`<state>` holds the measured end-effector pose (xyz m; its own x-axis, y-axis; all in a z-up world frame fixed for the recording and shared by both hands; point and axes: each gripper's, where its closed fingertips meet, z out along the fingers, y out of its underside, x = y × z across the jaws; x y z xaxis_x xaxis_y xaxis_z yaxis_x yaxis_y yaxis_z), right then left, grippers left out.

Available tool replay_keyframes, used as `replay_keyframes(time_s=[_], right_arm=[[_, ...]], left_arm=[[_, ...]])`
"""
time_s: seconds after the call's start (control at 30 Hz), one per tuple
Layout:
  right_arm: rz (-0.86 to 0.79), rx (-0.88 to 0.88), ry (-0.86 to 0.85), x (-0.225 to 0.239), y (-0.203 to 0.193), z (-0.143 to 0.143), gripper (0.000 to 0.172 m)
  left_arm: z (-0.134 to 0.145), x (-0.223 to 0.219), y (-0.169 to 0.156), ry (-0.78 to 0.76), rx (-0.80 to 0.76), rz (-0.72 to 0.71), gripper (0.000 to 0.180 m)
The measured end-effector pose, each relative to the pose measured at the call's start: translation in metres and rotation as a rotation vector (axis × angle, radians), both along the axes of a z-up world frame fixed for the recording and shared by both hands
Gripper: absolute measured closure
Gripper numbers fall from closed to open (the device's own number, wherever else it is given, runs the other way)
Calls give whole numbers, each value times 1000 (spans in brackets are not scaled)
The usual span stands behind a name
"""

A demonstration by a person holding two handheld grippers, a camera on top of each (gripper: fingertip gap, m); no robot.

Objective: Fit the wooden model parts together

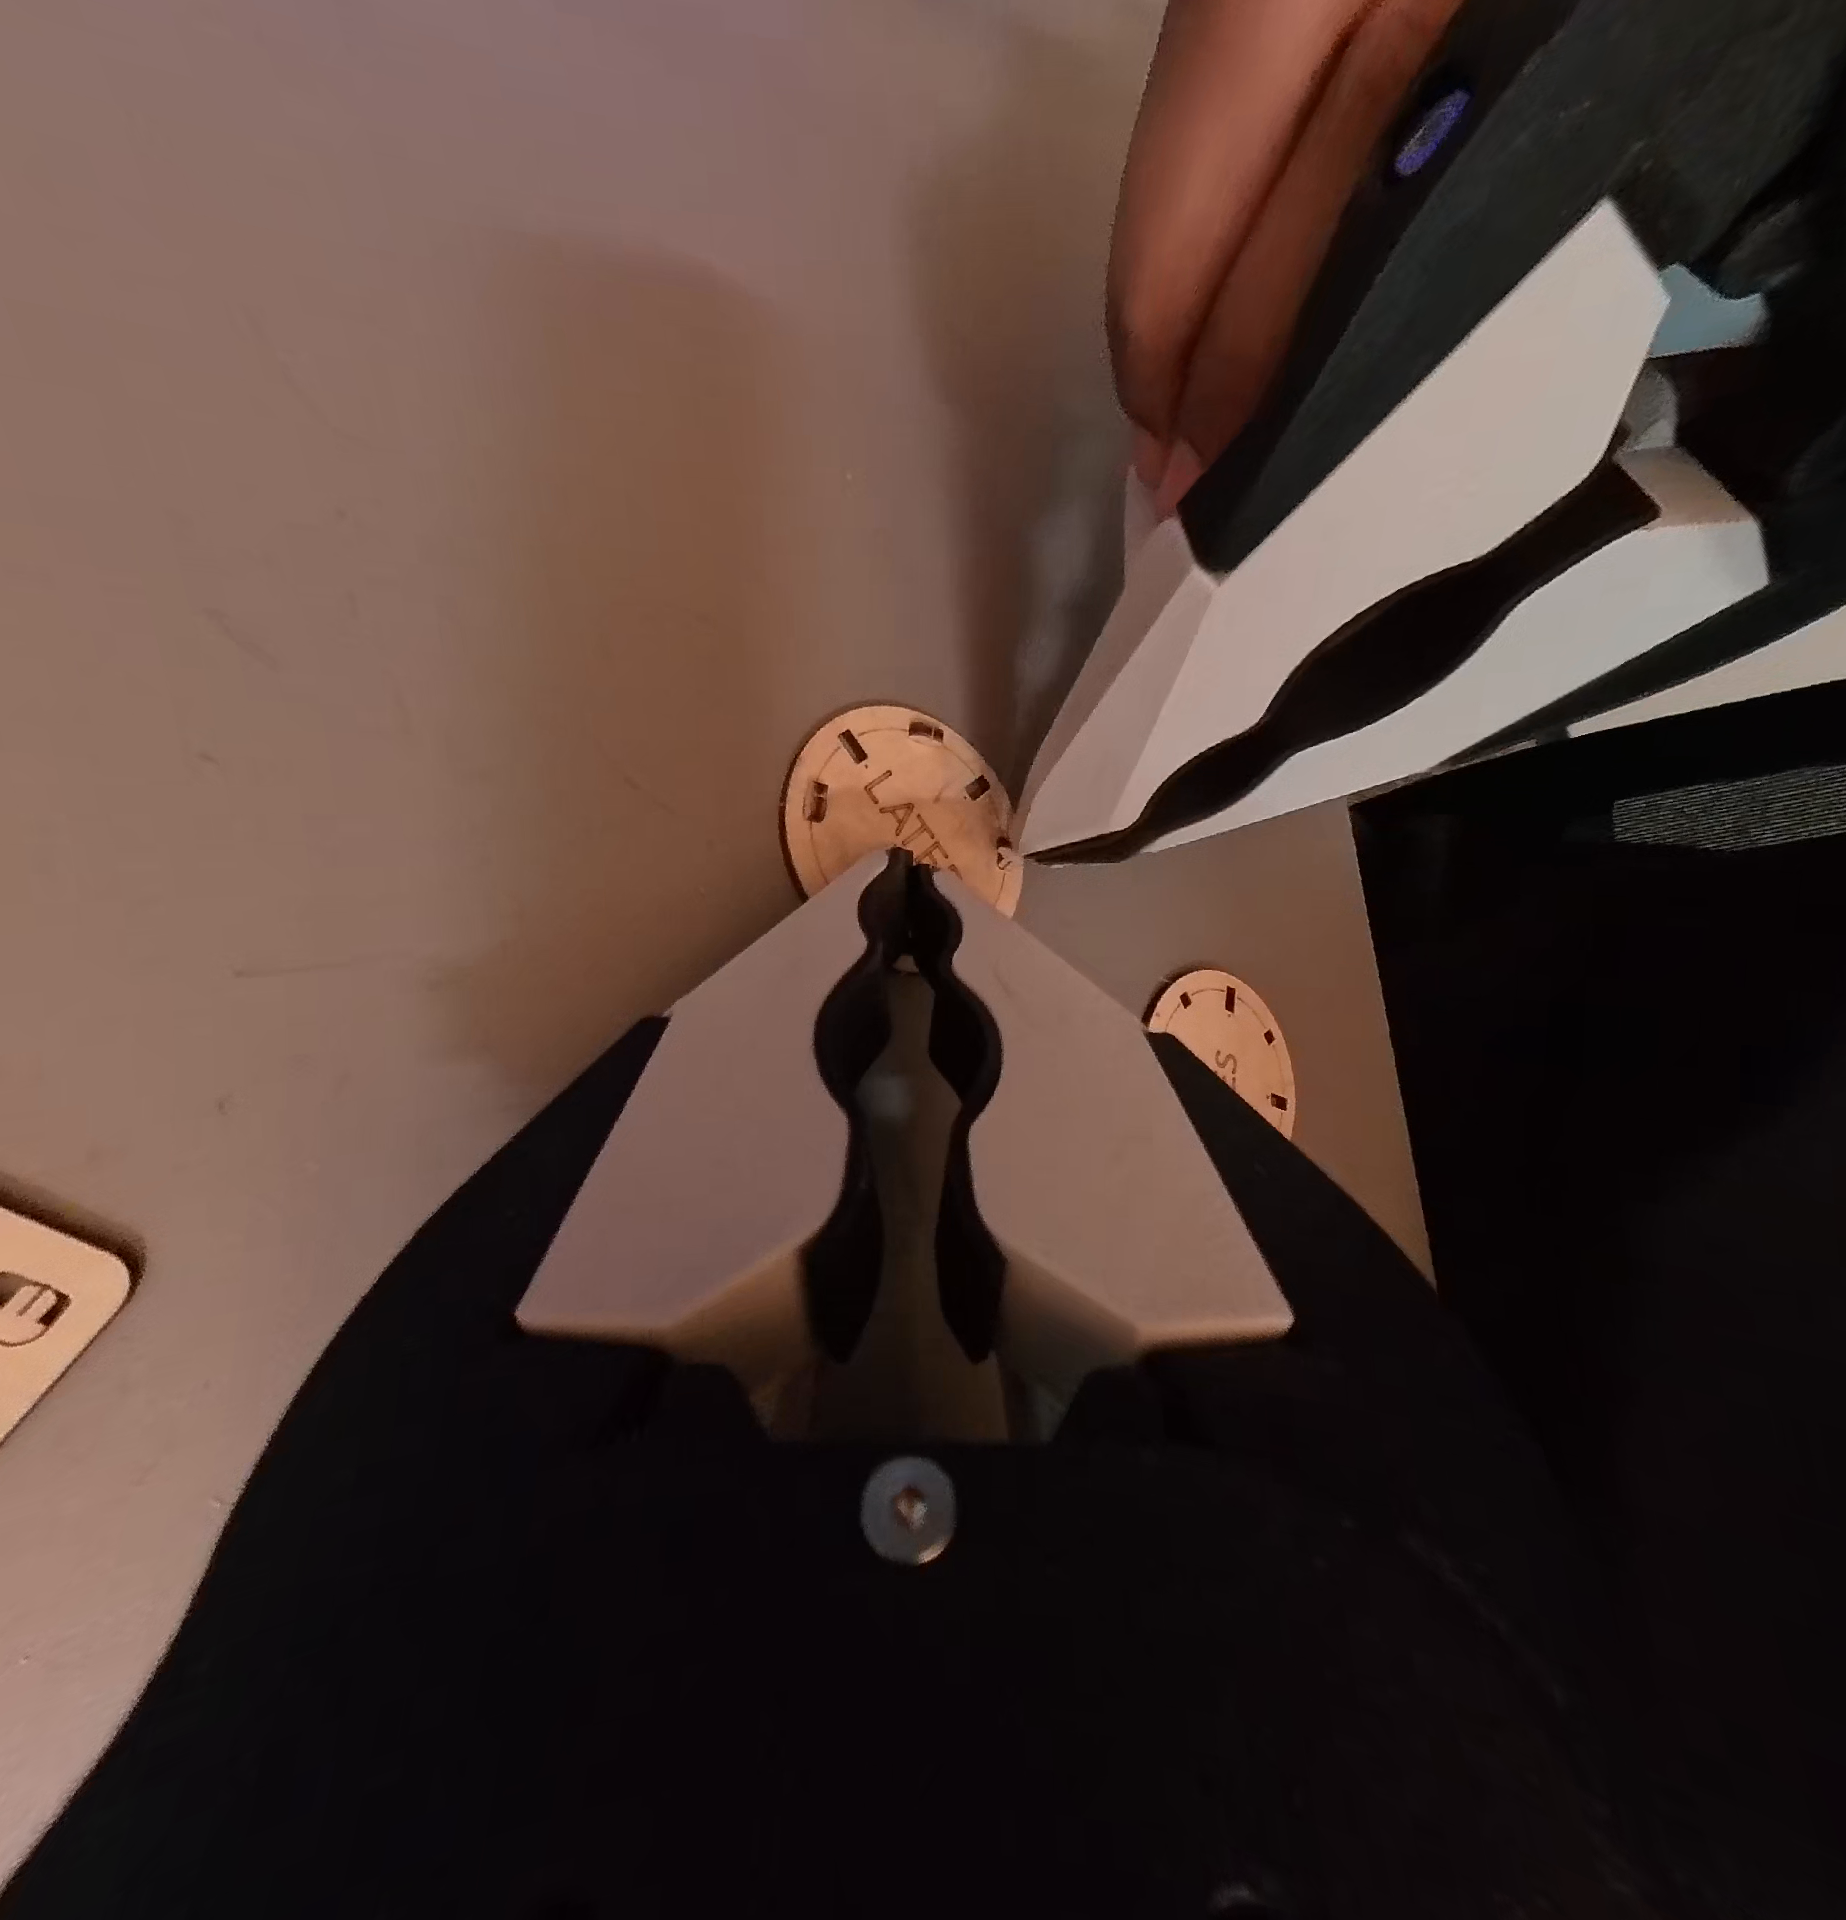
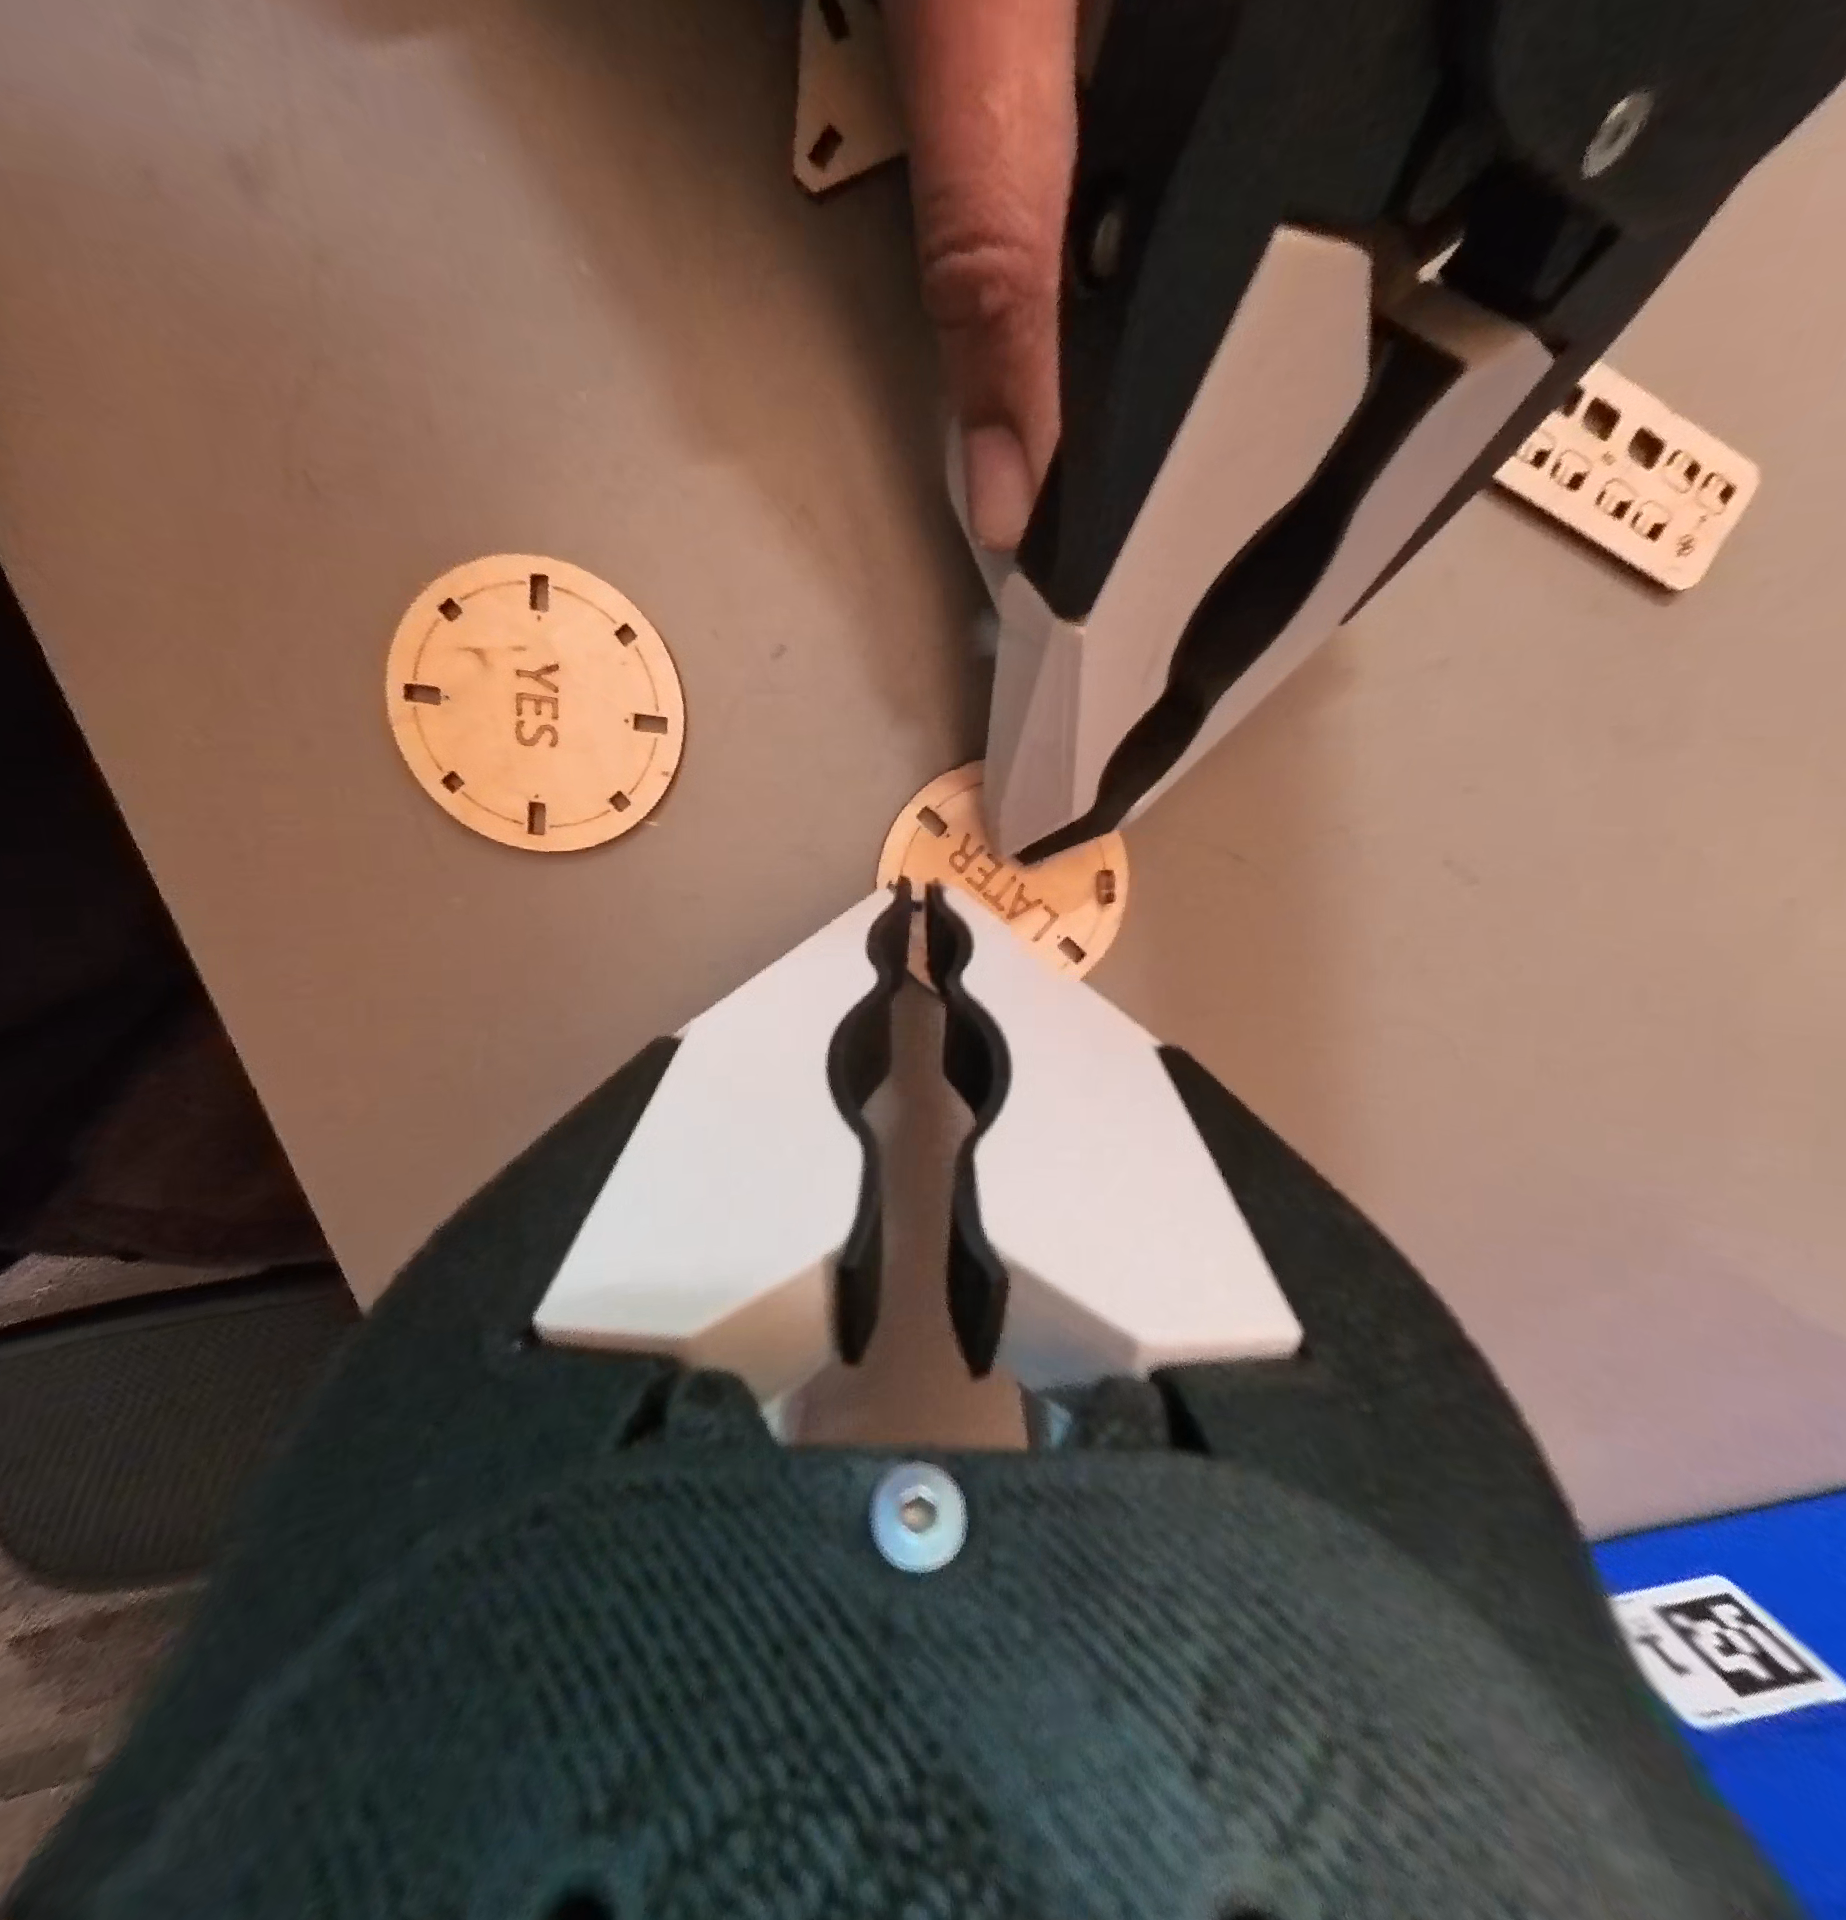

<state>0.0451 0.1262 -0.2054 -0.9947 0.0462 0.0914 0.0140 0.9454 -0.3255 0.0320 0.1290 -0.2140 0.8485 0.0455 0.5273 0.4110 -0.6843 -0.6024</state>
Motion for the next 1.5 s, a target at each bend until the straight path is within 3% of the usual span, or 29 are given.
replay_keyframes(time_s=[0.33,0.57,0.73,0.97,1.17,1.33,1.5], right_arm=[[441,230,307,-4,9,-2,160],[571,320,279,0,7,-10,159],[609,352,253,1,5,-11,167],[571,353,207,2,6,-11,171],[326,331,-6,12,5,-9,171],[149,339,-40,2,3,-6,171],[111,393,-104,7,10,-11,171]], left_arm=[[0,0,0,-2,2,-1,180],[0,0,0,-4,3,-1,180],[0,0,0,-11,6,-2,180],[0,0,0,-3,3,-2,180],[0,0,0,-13,6,-1,180],[0,0,0,-20,8,-1,180],[0,0,0,-17,7,-1,180]])
